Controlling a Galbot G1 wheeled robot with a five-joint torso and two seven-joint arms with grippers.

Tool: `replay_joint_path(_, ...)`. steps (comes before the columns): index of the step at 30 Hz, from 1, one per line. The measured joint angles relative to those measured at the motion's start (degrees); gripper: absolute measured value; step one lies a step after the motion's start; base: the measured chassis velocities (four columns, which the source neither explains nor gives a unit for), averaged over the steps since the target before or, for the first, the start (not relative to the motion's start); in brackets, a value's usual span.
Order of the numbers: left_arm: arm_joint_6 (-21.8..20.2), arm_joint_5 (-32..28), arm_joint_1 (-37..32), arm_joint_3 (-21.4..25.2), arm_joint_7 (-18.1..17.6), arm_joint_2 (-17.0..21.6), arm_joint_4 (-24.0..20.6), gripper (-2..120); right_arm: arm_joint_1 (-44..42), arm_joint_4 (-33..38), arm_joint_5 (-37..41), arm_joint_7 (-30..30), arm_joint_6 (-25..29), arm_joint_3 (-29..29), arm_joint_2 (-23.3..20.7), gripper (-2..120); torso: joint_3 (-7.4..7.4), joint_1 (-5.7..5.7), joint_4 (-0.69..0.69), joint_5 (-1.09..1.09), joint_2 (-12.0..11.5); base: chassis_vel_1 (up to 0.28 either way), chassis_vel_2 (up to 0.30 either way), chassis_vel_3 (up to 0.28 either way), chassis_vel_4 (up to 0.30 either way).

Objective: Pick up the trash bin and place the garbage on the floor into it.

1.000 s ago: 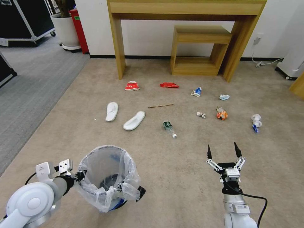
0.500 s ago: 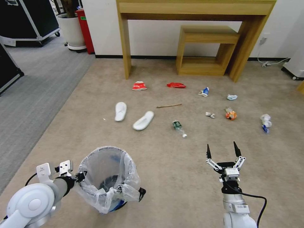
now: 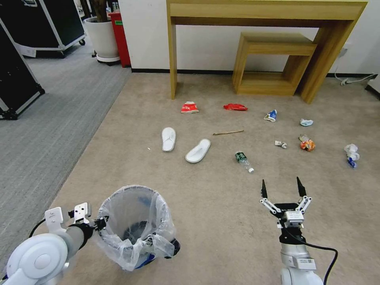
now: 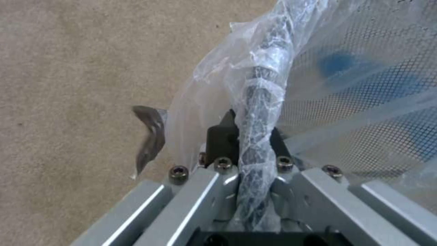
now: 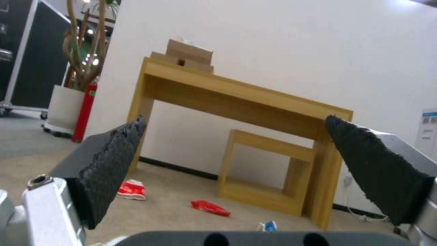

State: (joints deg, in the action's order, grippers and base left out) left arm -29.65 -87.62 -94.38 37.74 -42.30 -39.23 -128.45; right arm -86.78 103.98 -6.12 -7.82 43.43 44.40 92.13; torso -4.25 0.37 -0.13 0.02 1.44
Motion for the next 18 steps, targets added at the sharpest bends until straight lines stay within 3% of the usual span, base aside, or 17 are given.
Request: replay_joint_path(18,0.1,0.0,-1.0,1.0,0.2,-0.1,-0.3,0,0.9,-1.4,1.9,-3.3,0.7,0.5,0.0,100,0.00,0.00,0.02,-0.01,0.0,-0.007,-0.004,0.003,0.003)
